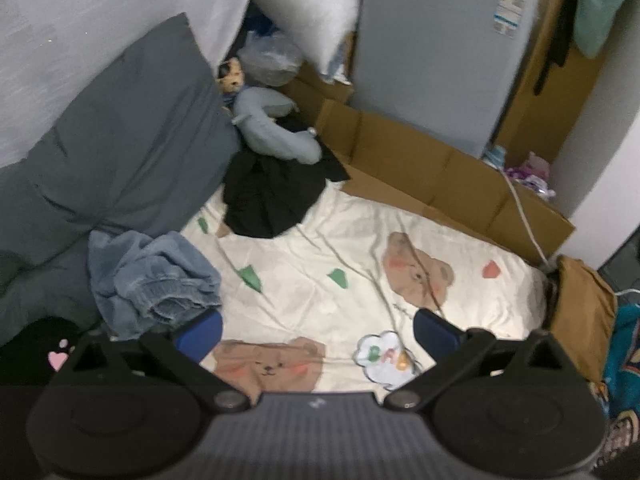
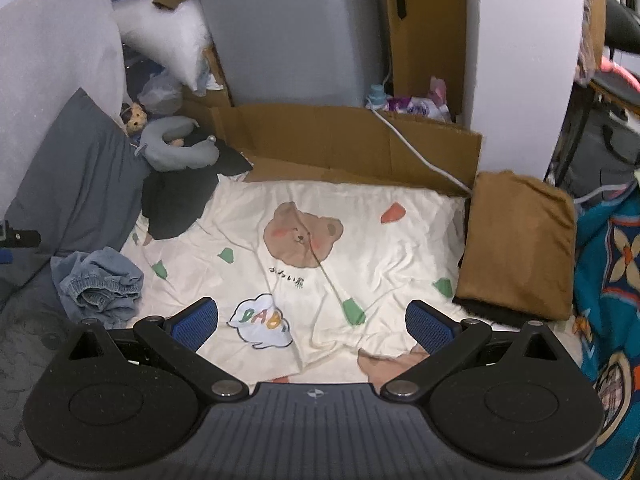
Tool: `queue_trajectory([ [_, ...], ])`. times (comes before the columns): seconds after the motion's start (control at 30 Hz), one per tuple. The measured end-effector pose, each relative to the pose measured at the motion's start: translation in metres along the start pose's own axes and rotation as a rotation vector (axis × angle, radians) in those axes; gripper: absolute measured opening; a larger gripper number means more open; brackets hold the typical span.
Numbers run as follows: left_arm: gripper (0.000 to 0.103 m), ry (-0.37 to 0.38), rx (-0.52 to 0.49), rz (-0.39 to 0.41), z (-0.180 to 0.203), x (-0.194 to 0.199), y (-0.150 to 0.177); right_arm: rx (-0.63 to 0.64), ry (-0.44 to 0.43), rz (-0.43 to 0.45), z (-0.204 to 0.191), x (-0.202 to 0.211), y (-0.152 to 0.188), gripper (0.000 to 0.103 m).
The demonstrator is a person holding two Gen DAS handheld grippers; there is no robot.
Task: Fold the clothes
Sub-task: 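Move the left tool toward the crumpled light-blue jeans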
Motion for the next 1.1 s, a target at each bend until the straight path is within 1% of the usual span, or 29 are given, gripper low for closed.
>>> queue_trajectory([
  [0.07,0.102,-0.035,0.000,0.011,-0.008,-0.001,-0.002,0.003,0.021,0.007,-0.002,-0.002,-0.001,0.103],
  [0.17,0.101,-0.055,-0.005,0.005,-0.019,-0.004,-0.005,-0.013,0.022,0.008,0.000,-0.007,-0.002,0.103],
  [0.27,0.098,-0.074,-0.012,-0.005,-0.029,-0.007,-0.006,-0.025,0.031,0.013,0.001,-0.009,-0.002,0.103],
  [0.33,0.096,-0.070,-0.001,-0.008,-0.037,-0.009,-0.005,-0.025,0.058,0.012,0.001,-0.012,-0.003,0.103],
  [0.43,0.096,-0.067,0.040,-0.016,-0.051,-0.011,-0.004,-0.037,0.077,0.010,0.002,-0.017,-0.005,0.103],
  [0.5,0.097,-0.070,0.061,-0.020,-0.060,-0.014,-0.003,-0.052,0.073,0.003,0.003,-0.020,-0.005,0.103],
  [0.57,0.099,-0.081,0.055,-0.019,-0.066,-0.015,-0.003,-0.055,0.069,-0.005,0.002,-0.023,-0.005,0.103],
  [0.63,0.102,-0.085,0.071,-0.013,-0.072,-0.015,-0.003,-0.057,0.055,-0.008,0.001,-0.026,-0.004,0.103],
  [0.7,0.102,-0.085,0.090,-0.013,-0.079,-0.016,-0.003,-0.060,0.032,-0.016,0.000,-0.029,-0.004,0.103],
  [0.83,0.103,-0.073,0.140,-0.016,-0.093,-0.017,-0.002,-0.059,0.021,-0.035,-0.005,-0.036,-0.002,0.103],
  [0.87,0.103,-0.081,0.138,-0.013,-0.095,-0.017,-0.003,-0.059,0.015,-0.038,-0.007,-0.038,-0.002,0.103],
  [0.93,0.103,-0.097,0.136,-0.006,-0.100,-0.017,-0.003,-0.064,0.015,-0.032,-0.009,-0.041,-0.001,0.103],
  [1.1,0.102,-0.103,0.161,-0.009,-0.123,-0.020,-0.008,-0.056,0.030,0.004,-0.016,-0.050,-0.004,0.103],
])
Point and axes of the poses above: each gripper's, at about its wrist camera, not at the fingertips, and x roughly against the way its jaws point, z to its right, y to its underside, the point moved 1 cm from there along -x, roughly the way its jaws point, and after that the axes turned 8 degrees about y, right-handed, at the moved point
